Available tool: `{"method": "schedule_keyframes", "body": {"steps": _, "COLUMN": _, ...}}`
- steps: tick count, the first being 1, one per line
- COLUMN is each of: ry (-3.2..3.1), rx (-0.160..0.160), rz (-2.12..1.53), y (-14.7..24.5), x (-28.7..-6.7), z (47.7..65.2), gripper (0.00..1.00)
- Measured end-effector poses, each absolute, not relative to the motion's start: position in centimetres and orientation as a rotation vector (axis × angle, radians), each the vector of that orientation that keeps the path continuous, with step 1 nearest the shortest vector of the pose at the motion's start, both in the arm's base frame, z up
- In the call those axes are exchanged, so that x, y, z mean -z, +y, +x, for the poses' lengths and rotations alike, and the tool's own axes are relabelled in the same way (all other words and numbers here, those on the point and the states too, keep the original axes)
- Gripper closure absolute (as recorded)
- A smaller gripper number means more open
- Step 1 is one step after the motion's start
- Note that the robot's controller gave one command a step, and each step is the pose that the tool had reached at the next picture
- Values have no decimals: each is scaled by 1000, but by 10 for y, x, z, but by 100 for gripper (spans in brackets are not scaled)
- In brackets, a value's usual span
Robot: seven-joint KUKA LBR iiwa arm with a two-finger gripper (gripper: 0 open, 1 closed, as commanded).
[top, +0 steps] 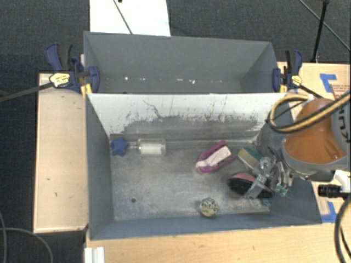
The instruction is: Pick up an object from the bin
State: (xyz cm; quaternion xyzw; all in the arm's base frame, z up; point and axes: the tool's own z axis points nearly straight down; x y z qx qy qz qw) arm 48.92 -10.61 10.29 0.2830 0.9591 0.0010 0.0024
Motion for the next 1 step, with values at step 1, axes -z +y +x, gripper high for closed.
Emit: {"method": "schedule_keyframes", "body": {"steps": 1, "ry": 3013, "rx": -1, "rz": 869, "y": -107, "x": -157, "z": 491, "gripper": 100}}
